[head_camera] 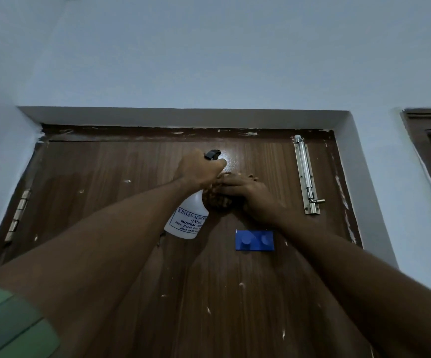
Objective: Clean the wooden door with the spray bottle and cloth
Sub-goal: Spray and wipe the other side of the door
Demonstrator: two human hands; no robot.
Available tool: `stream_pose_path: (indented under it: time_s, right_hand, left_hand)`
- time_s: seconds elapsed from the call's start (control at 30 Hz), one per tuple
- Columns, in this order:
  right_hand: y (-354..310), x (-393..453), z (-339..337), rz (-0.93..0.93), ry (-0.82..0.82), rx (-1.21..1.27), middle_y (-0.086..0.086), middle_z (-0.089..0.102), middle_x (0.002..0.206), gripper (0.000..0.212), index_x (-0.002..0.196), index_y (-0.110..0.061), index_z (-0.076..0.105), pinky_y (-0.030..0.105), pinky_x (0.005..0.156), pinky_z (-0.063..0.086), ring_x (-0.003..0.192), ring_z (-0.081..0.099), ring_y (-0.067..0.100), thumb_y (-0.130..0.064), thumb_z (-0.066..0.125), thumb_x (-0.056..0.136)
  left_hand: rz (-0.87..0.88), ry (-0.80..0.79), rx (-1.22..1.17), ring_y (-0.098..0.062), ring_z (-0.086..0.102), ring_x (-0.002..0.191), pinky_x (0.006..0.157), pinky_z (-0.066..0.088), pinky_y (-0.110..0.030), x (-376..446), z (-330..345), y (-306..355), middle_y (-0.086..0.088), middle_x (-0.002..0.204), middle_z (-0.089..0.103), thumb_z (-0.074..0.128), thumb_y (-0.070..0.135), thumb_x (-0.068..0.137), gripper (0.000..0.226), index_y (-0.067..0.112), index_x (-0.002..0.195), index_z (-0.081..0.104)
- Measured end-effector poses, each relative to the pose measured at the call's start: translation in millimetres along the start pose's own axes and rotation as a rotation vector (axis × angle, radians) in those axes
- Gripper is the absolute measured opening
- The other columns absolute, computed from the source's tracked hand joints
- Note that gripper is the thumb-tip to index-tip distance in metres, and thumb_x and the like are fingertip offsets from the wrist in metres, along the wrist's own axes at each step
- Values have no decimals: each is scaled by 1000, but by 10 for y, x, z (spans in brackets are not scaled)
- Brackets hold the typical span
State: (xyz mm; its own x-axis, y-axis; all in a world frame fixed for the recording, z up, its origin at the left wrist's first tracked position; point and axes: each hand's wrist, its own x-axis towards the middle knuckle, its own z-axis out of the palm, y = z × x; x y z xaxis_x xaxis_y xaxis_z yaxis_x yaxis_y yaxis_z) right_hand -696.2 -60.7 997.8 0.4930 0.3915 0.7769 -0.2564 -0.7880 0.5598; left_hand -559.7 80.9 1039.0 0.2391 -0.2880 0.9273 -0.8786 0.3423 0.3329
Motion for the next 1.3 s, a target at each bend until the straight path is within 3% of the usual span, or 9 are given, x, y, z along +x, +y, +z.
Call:
stream_pose_path:
  time_s: [0.2, 0.27, 0.37, 0.53, 0.67, 0.87, 1.03, 1.2, 1.3]
  right_hand:
    - [383, 337, -138, 430, 245, -66, -2, 66, 134, 59, 132, -28, 67, 43, 102, 48, 122, 59, 25, -2, 77, 81]
    - [193, 167, -41, 296, 185, -62, 3, 64, 134, 47, 132, -22, 66, 45, 102, 49, 123, 57, 26, -10, 75, 87]
    - [260, -291, -142, 6, -26, -190, 8, 53, 151, 57, 145, -22, 56, 51, 106, 45, 138, 49, 33, -18, 69, 90]
    - [843, -210, -589, 337, 113, -228, 7, 55, 148, 60, 146, -19, 54, 55, 98, 53, 131, 53, 35, -8, 70, 89]
    - [481, -138, -292, 517, 228, -212, 11, 57, 138, 58, 140, -16, 54, 52, 96, 52, 124, 55, 34, -9, 73, 86]
    - [403, -479, -287, 163, 17, -227, 12, 56, 141, 60, 142, -16, 54, 50, 96, 53, 129, 55, 34, -24, 74, 86]
    - [680, 66, -377, 582, 236, -285, 18, 49, 129, 51, 133, -9, 58, 51, 81, 58, 102, 62, 39, 1, 71, 85]
    - [34, 36, 85, 239, 116, -157, 14, 54, 138, 66, 150, -16, 43, 48, 89, 57, 114, 59, 31, -27, 71, 91]
    - [40, 181, 58, 179, 77, -164, 17, 57, 135, 64, 152, -10, 39, 47, 96, 50, 120, 56, 33, -18, 67, 95]
  left_hand:
    - [12, -105, 25, -9, 60, 40, 41, 46, -20, 0, 186, 53, -3, 62, 70, 70, 31, 100, 26, 9, 86, 71]
    - [11, -105, 8, -10, 61, 42, 43, 47, -22, 0, 255, 89, -5, 65, 72, 70, 35, 99, 28, 8, 90, 71]
    - [28, -131, 31, -11, 61, 41, 45, 46, -23, -14, 331, 182, -6, 61, 71, 70, 30, 97, 31, 6, 78, 72]
    - [-11, -111, 25, -9, 59, 39, 41, 43, -19, -13, 475, 380, -7, 62, 72, 69, 25, 94, 27, 3, 78, 72]
    - [-56, -130, -51, -11, 58, 40, 42, 44, -21, -76, 596, 426, -7, 63, 69, 69, 24, 97, 26, 3, 82, 70]
    - [-73, -74, -69, -11, 58, 41, 43, 46, -23, -132, 546, 380, -9, 64, 70, 67, 23, 97, 26, -1, 86, 72]
    - [-77, -47, -62, -17, 62, 46, 51, 52, -29, -125, 328, 245, -9, 65, 72, 69, 25, 95, 28, -2, 89, 73]
    - [-101, -64, -31, -17, 59, 48, 47, 48, -26, -140, 73, -8, -9, 67, 69, 68, 30, 102, 29, 3, 91, 72]
    - [-127, -29, -5, -16, 57, 46, 43, 46, -23, -189, -76, -119, -10, 66, 68, 67, 22, 102, 25, 1, 89, 71]
